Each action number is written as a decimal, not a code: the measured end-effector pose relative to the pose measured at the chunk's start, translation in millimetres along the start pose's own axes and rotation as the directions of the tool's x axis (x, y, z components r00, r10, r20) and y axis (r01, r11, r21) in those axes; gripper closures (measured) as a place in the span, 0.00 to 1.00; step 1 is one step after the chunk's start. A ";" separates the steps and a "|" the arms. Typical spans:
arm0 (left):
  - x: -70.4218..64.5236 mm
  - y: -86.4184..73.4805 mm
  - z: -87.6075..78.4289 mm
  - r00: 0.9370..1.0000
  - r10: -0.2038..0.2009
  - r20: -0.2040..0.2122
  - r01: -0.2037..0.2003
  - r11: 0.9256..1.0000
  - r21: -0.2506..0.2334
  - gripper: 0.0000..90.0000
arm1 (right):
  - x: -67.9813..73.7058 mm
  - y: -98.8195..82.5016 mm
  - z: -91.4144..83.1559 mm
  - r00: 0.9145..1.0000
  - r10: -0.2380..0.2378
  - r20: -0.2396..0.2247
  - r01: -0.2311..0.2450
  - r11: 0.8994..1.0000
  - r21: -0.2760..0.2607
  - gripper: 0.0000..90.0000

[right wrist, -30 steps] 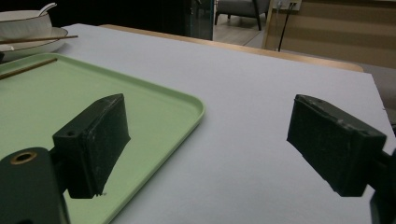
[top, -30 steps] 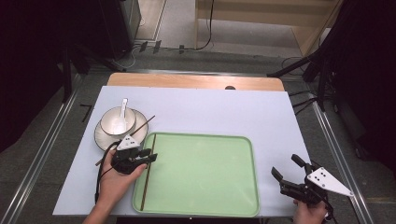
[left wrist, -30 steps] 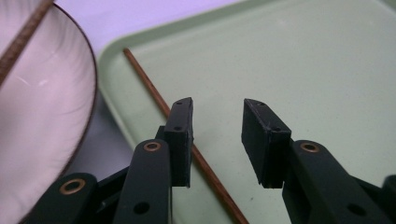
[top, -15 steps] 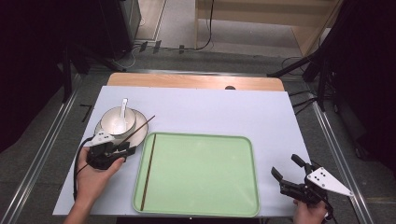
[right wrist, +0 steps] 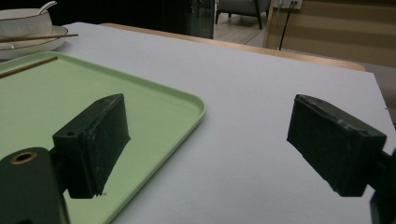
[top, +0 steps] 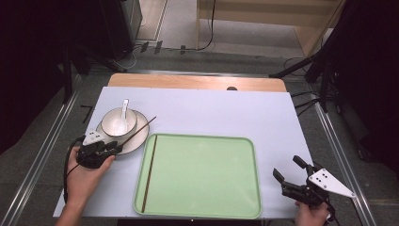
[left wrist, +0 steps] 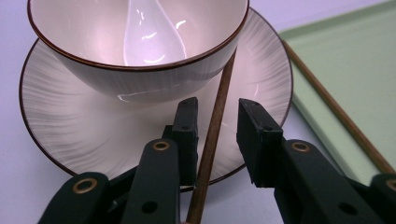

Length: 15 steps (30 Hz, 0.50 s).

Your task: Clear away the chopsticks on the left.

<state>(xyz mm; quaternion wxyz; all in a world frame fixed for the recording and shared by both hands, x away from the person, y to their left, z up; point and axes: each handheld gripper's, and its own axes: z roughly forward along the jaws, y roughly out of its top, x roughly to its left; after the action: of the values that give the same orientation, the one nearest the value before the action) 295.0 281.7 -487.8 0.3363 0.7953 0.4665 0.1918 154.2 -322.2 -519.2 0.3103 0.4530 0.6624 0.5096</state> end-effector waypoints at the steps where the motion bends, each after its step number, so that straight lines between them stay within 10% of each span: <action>1: 0.2 -0.4 2.2 1.000 0.010 -0.006 -0.010 1.000 0.003 0.78 | 0.0 0.0 0.0 1.000 -0.001 0.000 0.001 1.000 0.001 0.14; 15: -0.4 1.8 16.4 0.998 0.058 0.037 -0.061 0.994 0.087 0.91 | 0.0 -0.5 0.4 1.000 0.001 0.000 -0.001 1.000 0.005 0.14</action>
<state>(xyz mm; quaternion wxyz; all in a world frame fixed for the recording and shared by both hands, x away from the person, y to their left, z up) 306.1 274.9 -498.1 0.3030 0.8260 0.4448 0.1674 154.4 -322.1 -519.8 0.3087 0.4539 0.6638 0.5080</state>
